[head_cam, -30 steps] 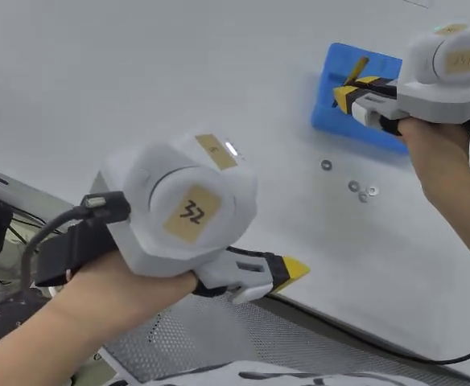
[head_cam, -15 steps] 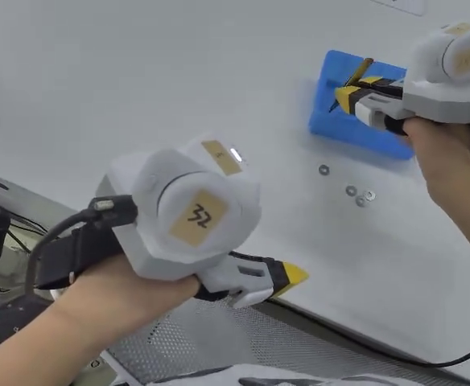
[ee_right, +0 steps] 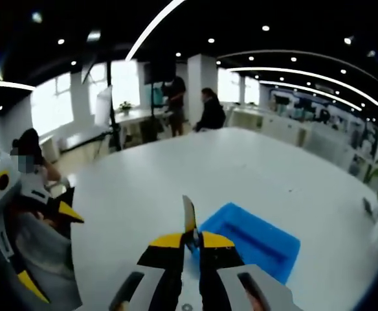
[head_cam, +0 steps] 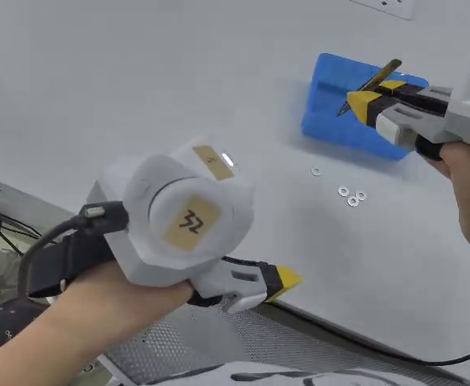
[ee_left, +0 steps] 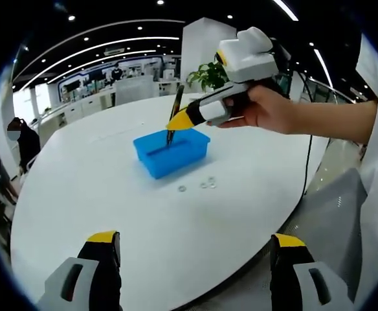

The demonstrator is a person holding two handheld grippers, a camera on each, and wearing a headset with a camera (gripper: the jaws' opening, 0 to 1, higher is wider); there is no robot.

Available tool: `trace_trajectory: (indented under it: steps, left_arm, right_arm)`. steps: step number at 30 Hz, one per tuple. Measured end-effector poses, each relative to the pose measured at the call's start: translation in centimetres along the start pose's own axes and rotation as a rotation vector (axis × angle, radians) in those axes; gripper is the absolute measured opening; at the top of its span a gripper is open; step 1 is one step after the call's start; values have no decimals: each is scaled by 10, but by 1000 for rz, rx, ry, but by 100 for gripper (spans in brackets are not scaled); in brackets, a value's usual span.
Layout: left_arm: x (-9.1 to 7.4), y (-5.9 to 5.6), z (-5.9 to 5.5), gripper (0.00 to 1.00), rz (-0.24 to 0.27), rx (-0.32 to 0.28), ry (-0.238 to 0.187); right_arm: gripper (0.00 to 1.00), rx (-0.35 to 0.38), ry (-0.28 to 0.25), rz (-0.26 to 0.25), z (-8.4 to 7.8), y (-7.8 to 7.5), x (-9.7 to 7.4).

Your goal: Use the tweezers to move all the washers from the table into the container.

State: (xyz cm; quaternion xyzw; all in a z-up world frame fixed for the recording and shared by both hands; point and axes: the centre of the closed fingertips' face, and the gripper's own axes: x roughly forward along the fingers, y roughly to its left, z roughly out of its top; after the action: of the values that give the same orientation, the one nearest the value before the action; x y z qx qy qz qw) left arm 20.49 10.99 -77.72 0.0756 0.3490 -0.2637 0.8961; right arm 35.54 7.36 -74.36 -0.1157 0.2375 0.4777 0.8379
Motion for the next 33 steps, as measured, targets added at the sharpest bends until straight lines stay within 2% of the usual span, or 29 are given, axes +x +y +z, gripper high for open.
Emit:
trace_trajectory:
  steps: [5, 14, 22, 28, 33]
  left_arm:
    - [0, -2, 1, 99, -2, 11, 3]
    - [0, -1, -2, 99, -3, 7, 12]
    - [2, -1, -7, 99, 1, 9, 27]
    - [3, -1, -6, 99, -7, -21, 14]
    - [4, -1, -8, 99, -5, -13, 22]
  right_arm:
    - [5, 31, 45, 9, -26, 11, 3]
    - [5, 49, 111, 20, -49, 17, 14]
    - [5, 74, 127, 16, -58, 17, 18]
    - [5, 76, 134, -2, -61, 15, 19]
    - [5, 81, 136, -9, -63, 13, 20]
